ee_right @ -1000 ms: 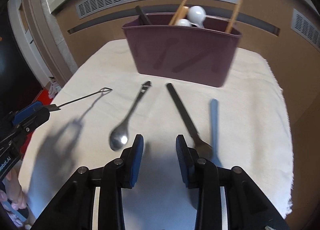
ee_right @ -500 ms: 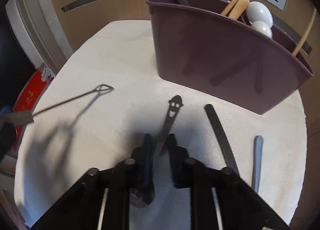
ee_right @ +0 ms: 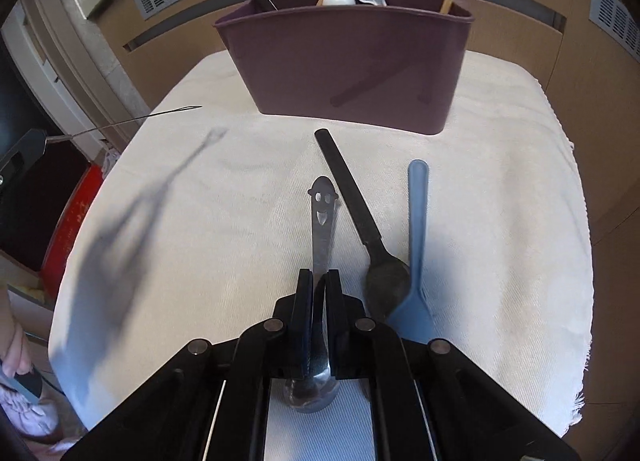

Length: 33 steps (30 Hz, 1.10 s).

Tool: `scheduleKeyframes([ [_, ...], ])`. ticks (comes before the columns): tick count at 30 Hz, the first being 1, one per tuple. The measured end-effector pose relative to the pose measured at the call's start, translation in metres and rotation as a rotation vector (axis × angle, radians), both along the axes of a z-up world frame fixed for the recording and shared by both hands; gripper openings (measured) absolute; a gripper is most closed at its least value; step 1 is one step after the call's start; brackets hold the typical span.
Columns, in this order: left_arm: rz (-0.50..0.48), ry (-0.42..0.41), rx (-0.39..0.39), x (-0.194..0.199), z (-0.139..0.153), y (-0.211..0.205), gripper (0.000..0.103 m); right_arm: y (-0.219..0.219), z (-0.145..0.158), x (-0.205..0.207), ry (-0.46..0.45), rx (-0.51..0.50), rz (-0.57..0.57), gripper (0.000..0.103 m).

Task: Organize utensils
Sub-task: 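Grasp the smiley-face metal utensil with the right gripper and lift it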

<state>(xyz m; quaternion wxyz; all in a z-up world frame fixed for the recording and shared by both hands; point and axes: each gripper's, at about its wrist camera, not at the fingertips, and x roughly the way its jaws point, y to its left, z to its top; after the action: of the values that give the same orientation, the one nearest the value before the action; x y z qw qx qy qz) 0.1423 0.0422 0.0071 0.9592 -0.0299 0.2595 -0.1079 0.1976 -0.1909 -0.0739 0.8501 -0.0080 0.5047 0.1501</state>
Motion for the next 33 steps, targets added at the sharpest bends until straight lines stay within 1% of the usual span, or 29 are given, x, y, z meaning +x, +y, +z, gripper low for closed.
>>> scheduleKeyframes([
  [5,-0.033,0.011,-0.002,-0.006,0.009,-0.008,0.033,-0.011,0.008,-0.006,-0.041,0.037,-0.022,0.006],
  [11,-0.045,0.019,0.016,-0.012,0.016,-0.016,0.033,-0.022,0.038,-0.025,-0.159,0.064,-0.044,0.006],
  [17,-0.058,-0.007,0.025,-0.020,0.029,-0.024,0.033,-0.025,0.069,-0.037,-0.261,0.082,-0.052,0.006],
  [24,-0.072,-0.060,0.043,-0.032,0.052,-0.035,0.033,-0.033,0.097,-0.049,-0.353,0.094,-0.072,0.005],
  [28,-0.077,-0.075,0.050,-0.038,0.059,-0.040,0.033,-0.034,0.102,-0.050,-0.375,0.075,-0.064,0.005],
  [31,-0.075,-0.063,0.049,-0.038,0.058,-0.041,0.033,-0.035,0.087,-0.043,-0.331,0.031,-0.062,0.006],
  [32,-0.078,-0.051,0.044,-0.038,0.057,-0.041,0.033,-0.036,0.082,-0.042,-0.318,0.017,-0.057,0.009],
  [33,-0.080,-0.041,0.040,-0.037,0.056,-0.040,0.033,-0.036,0.073,-0.041,-0.296,-0.003,-0.051,0.016],
])
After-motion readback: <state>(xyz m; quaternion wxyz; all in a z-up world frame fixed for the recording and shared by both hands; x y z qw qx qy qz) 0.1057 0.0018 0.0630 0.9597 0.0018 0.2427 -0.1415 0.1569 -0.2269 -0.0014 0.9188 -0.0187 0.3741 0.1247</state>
